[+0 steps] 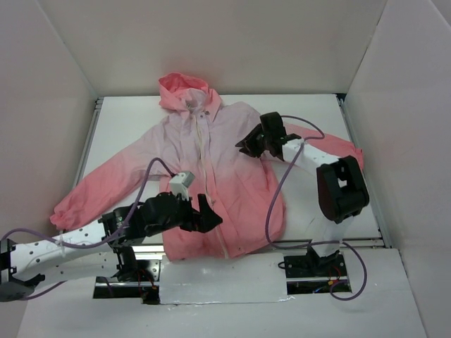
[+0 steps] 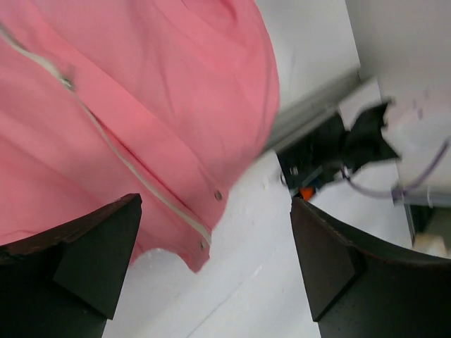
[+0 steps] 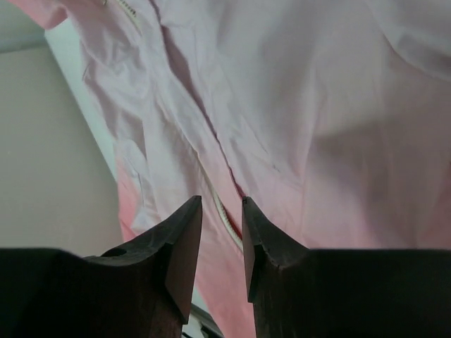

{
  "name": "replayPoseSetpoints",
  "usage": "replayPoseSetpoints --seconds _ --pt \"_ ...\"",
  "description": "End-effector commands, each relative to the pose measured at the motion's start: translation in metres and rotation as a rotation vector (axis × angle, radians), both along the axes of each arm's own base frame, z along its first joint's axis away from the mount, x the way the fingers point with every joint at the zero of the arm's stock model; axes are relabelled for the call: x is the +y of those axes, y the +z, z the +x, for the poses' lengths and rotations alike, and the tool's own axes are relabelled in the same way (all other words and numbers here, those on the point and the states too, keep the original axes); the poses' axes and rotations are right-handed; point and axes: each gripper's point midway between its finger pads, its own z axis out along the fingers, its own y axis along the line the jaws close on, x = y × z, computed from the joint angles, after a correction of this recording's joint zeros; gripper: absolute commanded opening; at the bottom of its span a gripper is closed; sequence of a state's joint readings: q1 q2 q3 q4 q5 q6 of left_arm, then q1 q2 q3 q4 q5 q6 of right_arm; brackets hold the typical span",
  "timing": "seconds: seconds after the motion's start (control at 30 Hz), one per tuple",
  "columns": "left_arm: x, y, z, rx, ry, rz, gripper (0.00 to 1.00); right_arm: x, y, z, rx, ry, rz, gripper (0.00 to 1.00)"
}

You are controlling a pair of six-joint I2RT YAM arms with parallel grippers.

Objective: Zip up the jacket

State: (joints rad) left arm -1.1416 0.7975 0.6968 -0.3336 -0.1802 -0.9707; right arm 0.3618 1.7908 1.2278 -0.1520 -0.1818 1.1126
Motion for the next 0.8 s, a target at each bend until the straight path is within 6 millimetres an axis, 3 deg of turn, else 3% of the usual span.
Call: replayPoseSetpoints --seconds 0.0,0.13,0.17,0.23,0.3,0.37,0.57,0.77 --pt "0.041 -0.010 0.038 -0.022 0.281 0.158 0.99 -0.003 0.075 -0.009 -0.286 0.065 0.050 0.37" --pt "0.041 -0.042 0.062 0.012 0.306 0.246 0.99 -0.019 0.080 -0.029 -0.307 0.057 0.013 0.39" --pt "0.038 -0.051 0.075 0.018 0.320 0.253 0.97 -0.027 0.088 -0.033 -0.321 0.048 0.003 0.43" --pt "0.034 -0.071 0.080 0.067 0.300 0.271 0.92 -0.036 0.090 -0.039 -0.325 0.045 0.004 0.47" --pt "0.027 -0.075 0.089 0.073 0.291 0.260 0.91 -0.048 0.103 -0.044 -0.353 0.024 0.007 0.53" --pt "0.022 -0.090 0.092 0.096 0.270 0.298 0.91 -0.051 0.114 -0.049 -0.371 0.028 0.022 0.59" --pt "0.004 -0.119 0.095 0.166 0.213 0.315 0.91 -0.045 0.123 -0.066 -0.388 0.085 0.073 0.59" --pt "-0.002 -0.139 0.094 0.202 0.205 0.318 0.74 -0.043 0.116 -0.079 -0.378 0.113 0.087 0.59"
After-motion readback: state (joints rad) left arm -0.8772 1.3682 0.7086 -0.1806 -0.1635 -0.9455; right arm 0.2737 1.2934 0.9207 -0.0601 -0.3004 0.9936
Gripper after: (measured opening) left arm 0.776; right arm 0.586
